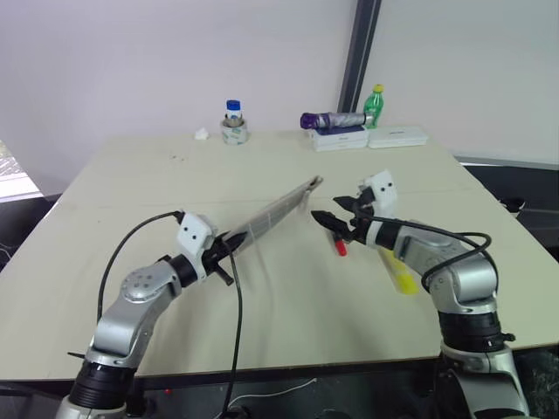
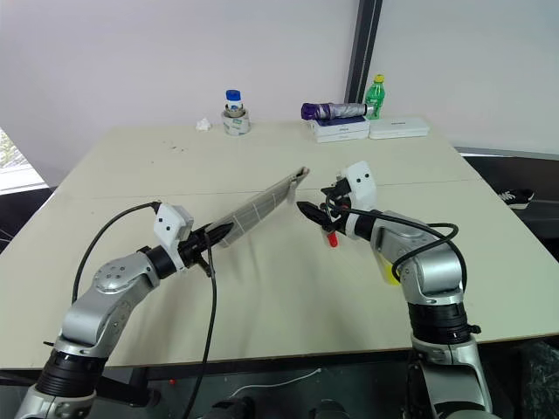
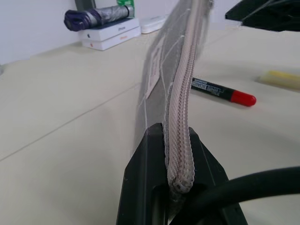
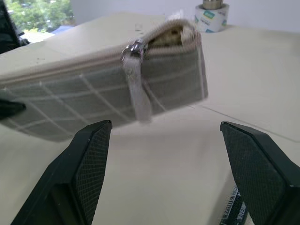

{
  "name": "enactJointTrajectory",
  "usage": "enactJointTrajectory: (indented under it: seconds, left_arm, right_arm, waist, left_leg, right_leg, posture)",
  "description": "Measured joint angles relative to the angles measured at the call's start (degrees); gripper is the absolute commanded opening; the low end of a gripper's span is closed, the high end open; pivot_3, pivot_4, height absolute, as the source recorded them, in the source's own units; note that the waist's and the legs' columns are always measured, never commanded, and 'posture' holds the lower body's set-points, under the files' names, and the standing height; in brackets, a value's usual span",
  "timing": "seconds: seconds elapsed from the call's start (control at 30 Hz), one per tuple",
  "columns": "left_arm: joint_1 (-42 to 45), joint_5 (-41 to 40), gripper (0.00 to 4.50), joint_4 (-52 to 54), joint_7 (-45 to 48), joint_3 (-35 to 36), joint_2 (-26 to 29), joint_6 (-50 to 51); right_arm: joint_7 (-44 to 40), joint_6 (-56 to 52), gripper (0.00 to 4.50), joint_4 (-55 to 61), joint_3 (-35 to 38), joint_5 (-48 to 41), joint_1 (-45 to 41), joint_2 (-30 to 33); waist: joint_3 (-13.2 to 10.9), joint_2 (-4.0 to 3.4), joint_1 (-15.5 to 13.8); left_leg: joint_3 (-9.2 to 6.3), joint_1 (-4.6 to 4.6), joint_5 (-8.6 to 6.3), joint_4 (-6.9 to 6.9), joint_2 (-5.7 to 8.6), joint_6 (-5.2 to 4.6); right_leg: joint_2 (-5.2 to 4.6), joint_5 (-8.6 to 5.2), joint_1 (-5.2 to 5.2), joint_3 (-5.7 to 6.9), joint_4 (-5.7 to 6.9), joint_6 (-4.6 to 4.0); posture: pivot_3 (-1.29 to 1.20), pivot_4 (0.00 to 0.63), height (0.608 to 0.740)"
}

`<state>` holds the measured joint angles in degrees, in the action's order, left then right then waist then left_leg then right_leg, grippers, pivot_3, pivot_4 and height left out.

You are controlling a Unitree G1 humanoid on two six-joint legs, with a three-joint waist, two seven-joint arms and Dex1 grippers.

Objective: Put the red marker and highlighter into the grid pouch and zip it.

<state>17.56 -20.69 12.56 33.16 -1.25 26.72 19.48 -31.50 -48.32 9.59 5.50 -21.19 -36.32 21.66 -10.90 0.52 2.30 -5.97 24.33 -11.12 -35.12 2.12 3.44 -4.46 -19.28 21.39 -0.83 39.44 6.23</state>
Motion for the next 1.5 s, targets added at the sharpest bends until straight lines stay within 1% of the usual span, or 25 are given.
enactJointTrajectory:
  seconds: [0.17,0.2,0.27,0.3,0.33,0.47,0.6,1.0,1.13,1.37,1.43,1.5]
  left_arm:
    - [0.0,0.8,0.00,0.1,-0.2,-0.2,-0.8,0.1]
    - [0.0,1.0,0.00,0.1,-0.3,-0.2,-0.9,0.1]
    - [0.0,1.3,0.00,0.5,-0.3,-0.2,-1.1,0.2]
    - [0.0,1.5,0.00,0.8,-0.5,-0.2,-1.2,0.2]
    - [0.0,1.5,0.00,1.0,-0.6,-0.2,-1.3,0.2]
    - [0.0,2.9,0.00,1.2,-1.7,-0.5,-2.6,0.3]
    - [0.1,5.0,0.00,1.2,-3.5,-2.1,-4.1,0.6]
    - [1.3,7.8,0.00,1.2,-8.4,-4.7,-10.5,2.8]
    - [1.8,8.8,0.00,0.9,-9.9,-4.7,-12.0,3.3]
    - [2.4,8.9,0.00,0.8,-10.9,-4.5,-13.6,3.7]
    - [2.5,8.9,0.00,0.6,-11.0,-4.3,-13.6,3.8]
    - [2.5,8.8,0.00,0.6,-10.9,-4.2,-13.5,3.9]
  right_arm:
    - [3.3,0.2,3.82,-2.9,-0.7,0.2,-2.9,-2.3]
    - [3.7,0.5,3.58,-3.8,-0.9,0.3,-3.2,-2.7]
    - [4.2,1.1,3.00,-5.3,-1.4,0.6,-3.3,-2.8]
    - [4.3,1.2,2.26,-6.1,-1.9,0.7,-3.3,-2.9]
    - [4.3,1.2,1.97,-6.3,-2.1,0.7,-3.3,-3.0]
    - [4.2,1.3,0.02,-6.3,-3.5,0.7,-3.5,-3.3]
    - [3.6,1.7,0.02,-5.2,-6.6,1.1,-3.5,-3.1]
    - [-1.3,2.2,0.02,4.8,-21.2,2.6,-2.4,-3.2]
    - [-2.3,0.8,0.02,7.7,-23.5,2.3,-2.4,-4.2]
    - [-2.1,-0.4,0.02,8.2,-23.3,2.6,-2.6,-4.8]
    - [-2.1,-0.2,0.56,8.2,-23.2,2.9,-2.6,-4.5]
    - [-2.6,-0.2,1.27,8.3,-22.5,2.8,-2.6,-3.3]
  waist:
    - [0.0,0.00,0.1]
    - [0.0,0.00,0.1]
    - [0.0,0.00,0.0]
    - [0.0,0.00,0.0]
    - [0.0,0.00,0.0]
    - [0.0,0.00,0.0]
    - [0.0,0.00,0.1]
    - [0.0,0.00,0.0]
    - [0.0,0.01,0.0]
    - [0.0,0.01,-0.1]
    - [0.0,0.01,-0.1]
    - [0.0,0.02,-0.1]
  left_leg:
    - [0.01,0.00,0.00,0.01,0.00,0.00]
    - [0.01,0.00,0.00,0.01,0.01,0.00]
    - [0.01,0.00,0.00,0.01,0.01,0.00]
    - [0.02,0.01,0.00,0.01,0.01,0.00]
    - [0.02,0.01,0.00,0.01,0.01,0.00]
    - [0.01,0.01,0.00,0.02,0.02,0.00]
    - [0.01,0.01,0.00,0.03,0.02,0.00]
    - [-0.02,0.01,0.00,0.01,0.03,0.00]
    - [-0.04,0.01,0.00,0.01,0.03,0.00]
    - [-0.05,0.01,0.00,0.02,0.04,0.00]
    - [-0.05,0.01,0.00,0.02,0.04,0.00]
    - [-0.06,0.01,0.00,0.02,0.04,0.00]
  right_leg:
    - [0.00,0.00,0.01,0.00,0.00,0.00]
    - [0.00,0.00,0.01,0.00,-0.01,0.00]
    - [0.00,0.00,0.01,0.00,-0.01,0.00]
    - [-0.01,0.00,0.01,0.00,-0.02,0.00]
    - [0.00,0.00,0.01,0.00,-0.02,0.00]
    - [0.00,0.00,0.01,0.00,-0.02,0.00]
    - [0.00,0.00,0.02,0.00,-0.02,0.00]
    - [0.00,0.00,0.01,0.01,-0.04,0.00]
    - [0.01,0.00,0.01,0.03,-0.04,0.00]
    - [0.00,0.00,0.00,0.04,-0.06,0.00]
    - [0.00,0.00,0.00,0.05,-0.07,0.00]
    - [0.01,0.00,0.00,0.05,-0.07,0.00]
  posture:
    - [0.00,0.150,0.737]
    - [0.00,0.150,0.737]
    - [0.00,0.150,0.737]
    - [0.00,0.150,0.737]
    - [0.00,0.150,0.737]
    - [0.00,0.150,0.737]
    - [0.00,0.150,0.737]
    - [0.00,0.150,0.737]
    - [0.00,0.150,0.737]
    - [0.00,0.150,0.737]
    - [0.00,0.150,0.737]
    - [0.00,0.150,0.737]
